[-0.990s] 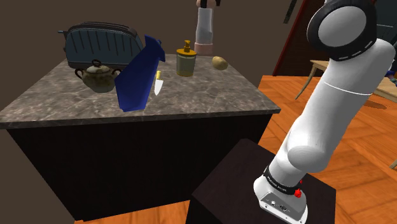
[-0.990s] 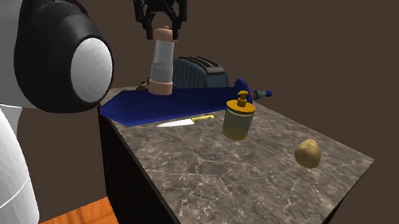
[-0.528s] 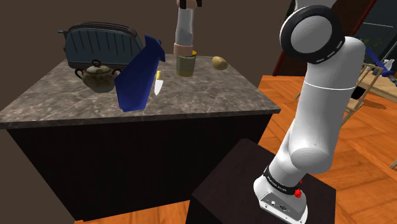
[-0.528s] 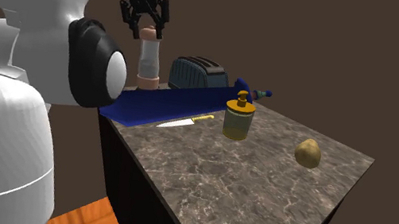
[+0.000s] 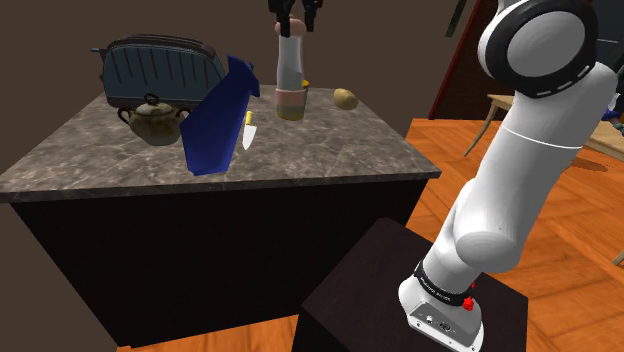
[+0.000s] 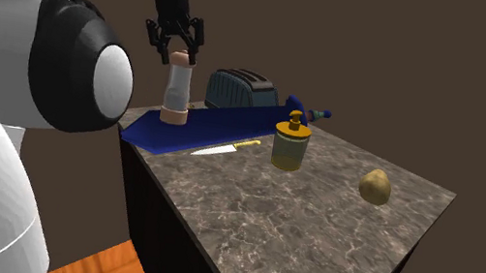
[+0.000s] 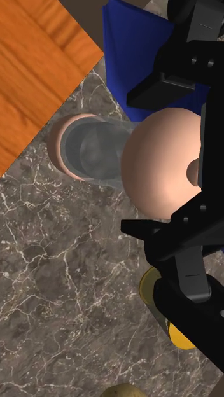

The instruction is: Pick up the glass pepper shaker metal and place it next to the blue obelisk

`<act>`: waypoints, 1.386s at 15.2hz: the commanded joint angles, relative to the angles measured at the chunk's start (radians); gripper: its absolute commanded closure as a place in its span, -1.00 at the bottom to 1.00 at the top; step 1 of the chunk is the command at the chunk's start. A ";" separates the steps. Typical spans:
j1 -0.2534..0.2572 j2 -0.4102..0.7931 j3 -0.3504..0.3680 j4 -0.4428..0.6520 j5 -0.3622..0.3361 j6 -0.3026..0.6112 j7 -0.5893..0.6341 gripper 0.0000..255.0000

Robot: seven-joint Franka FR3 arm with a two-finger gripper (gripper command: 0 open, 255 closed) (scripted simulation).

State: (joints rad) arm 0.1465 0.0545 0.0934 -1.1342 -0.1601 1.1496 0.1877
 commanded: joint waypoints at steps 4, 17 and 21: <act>-0.006 -0.062 -0.004 -0.155 0.012 0.094 0.008 1.00; -0.010 -0.161 -0.011 -0.460 0.026 0.300 0.027 1.00; -0.010 -0.179 -0.013 -0.536 0.028 0.358 0.033 1.00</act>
State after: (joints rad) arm 0.1365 -0.1190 0.0813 -1.6503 -0.1325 1.4922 0.2199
